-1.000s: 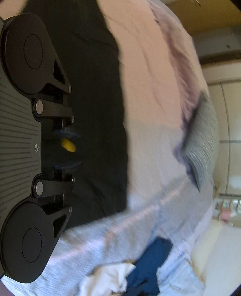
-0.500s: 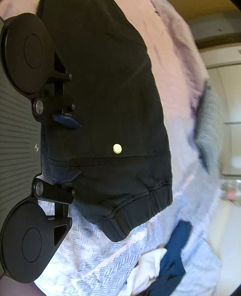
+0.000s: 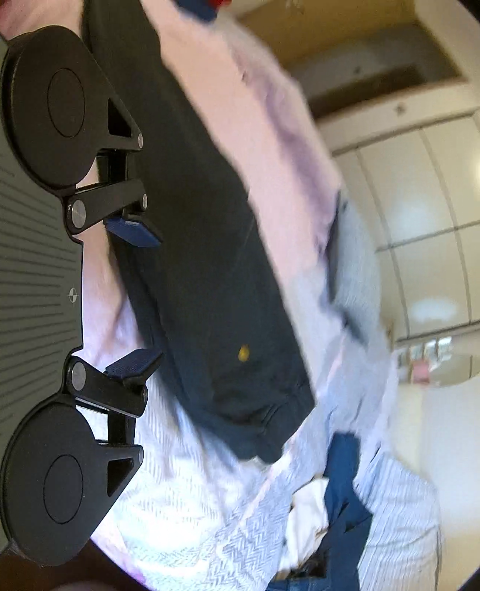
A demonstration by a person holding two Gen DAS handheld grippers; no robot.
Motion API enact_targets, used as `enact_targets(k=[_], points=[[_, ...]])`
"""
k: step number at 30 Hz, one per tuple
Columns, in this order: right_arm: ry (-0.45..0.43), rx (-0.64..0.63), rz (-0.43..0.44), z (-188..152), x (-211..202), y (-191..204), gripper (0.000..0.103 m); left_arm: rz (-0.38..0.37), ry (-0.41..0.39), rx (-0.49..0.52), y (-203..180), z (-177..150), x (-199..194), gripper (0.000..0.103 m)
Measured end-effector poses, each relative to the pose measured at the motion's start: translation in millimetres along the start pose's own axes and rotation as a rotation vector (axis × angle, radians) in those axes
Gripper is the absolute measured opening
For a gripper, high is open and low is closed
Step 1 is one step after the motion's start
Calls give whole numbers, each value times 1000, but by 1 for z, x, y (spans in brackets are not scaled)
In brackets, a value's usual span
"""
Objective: Fold clothes
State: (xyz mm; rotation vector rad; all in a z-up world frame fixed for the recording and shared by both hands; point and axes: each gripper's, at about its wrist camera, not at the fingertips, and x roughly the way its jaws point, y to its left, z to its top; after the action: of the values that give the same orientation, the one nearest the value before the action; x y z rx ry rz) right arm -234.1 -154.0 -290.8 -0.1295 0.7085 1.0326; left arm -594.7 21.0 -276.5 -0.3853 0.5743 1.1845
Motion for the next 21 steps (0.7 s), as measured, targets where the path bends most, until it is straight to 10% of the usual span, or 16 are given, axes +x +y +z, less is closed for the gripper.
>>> enact_targets(k=[21], points=[[-2, -137, 5, -42, -98, 34, 66, -4, -44, 48, -24, -47, -100, 55]])
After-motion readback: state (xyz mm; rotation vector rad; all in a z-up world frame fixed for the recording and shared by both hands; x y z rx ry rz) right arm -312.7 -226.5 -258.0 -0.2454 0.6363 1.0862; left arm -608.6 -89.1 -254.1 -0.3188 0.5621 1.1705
